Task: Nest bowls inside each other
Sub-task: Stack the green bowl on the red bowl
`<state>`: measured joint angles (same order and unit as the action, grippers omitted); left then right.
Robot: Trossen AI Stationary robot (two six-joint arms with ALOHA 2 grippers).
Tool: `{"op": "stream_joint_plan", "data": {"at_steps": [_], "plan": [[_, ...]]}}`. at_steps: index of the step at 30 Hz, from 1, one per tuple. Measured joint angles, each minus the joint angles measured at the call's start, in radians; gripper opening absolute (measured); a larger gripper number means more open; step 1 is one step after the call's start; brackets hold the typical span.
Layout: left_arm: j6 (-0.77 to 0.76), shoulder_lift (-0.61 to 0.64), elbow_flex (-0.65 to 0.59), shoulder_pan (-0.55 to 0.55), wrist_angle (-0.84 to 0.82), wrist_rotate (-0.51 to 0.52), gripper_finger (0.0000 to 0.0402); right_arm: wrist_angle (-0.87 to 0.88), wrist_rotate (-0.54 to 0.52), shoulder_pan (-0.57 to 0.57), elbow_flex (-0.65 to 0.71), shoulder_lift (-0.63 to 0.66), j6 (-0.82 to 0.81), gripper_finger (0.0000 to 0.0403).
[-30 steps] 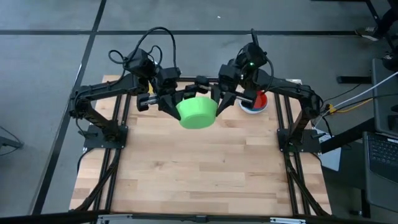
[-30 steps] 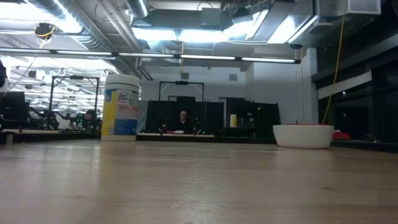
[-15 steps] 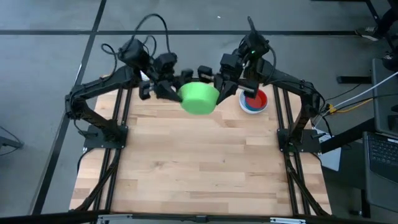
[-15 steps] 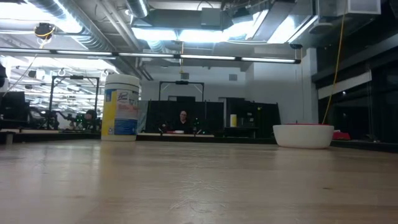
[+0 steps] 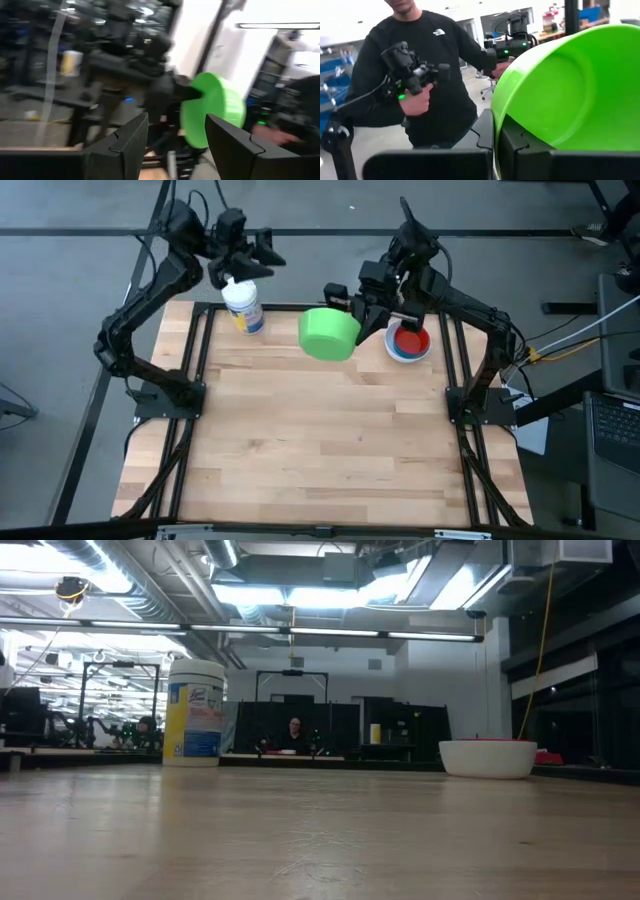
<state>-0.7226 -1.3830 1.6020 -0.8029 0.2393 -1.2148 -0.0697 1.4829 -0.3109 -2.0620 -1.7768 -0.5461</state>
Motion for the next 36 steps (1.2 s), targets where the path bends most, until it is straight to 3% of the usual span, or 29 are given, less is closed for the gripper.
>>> {"op": "stream_joint_plan", "data": {"at_steps": [3, 6, 9, 11, 14, 18, 20, 24, 32, 36], "plan": [[0.112, 0.000, 0.000, -0.073, -0.143, 0.023, 0.0194, 0.125, -0.013, -0.040, 0.004, 0.001, 0.035, 0.0001], [0.269, -0.001, 0.000, -0.124, -0.349, 0.074, 0.0189, 0.423, -0.138, -0.101, 0.043, 0.002, 0.234, 0.0001], [0.447, -0.001, 0.000, -0.146, -0.581, 0.136, 0.0180, 0.789, -0.487, -0.161, 0.100, 0.002, 0.521, 0.0001], [0.569, -0.003, 0.000, -0.145, -0.717, 0.172, 0.0174, 0.865, -0.714, -0.189, 0.183, 0.000, 0.579, 0.0001], [0.688, -0.005, -0.006, -0.137, -0.821, 0.217, 0.0166, 0.847, -0.971, -0.232, 0.332, -0.004, 0.483, 0.0001], [0.705, -0.007, -0.041, -0.127, -0.823, 0.237, 0.0159, 0.910, -1.403, -0.280, 0.488, -0.002, 0.380, 0.0001], [0.722, -0.007, -0.046, -0.122, -0.829, 0.273, 0.0157, 0.976, -1.526, -0.281, 0.525, -0.003, 0.354, 0.0001], [0.753, -0.007, -0.056, -0.112, -0.818, 0.317, 0.0157, 1.124, -1.676, -0.230, 0.526, 0.000, 0.298, 0.0001], [0.773, -0.016, -0.056, -0.115, -0.811, 0.303, 0.0157, 1.342, -1.713, -0.217, 0.553, 0.003, 0.165, 0.0001], [0.781, -0.016, -0.056, -0.115, -0.812, 0.278, 0.0157, 1.353, -1.696, -0.218, 0.553, 0.030, 0.136, 0.0001]]}}
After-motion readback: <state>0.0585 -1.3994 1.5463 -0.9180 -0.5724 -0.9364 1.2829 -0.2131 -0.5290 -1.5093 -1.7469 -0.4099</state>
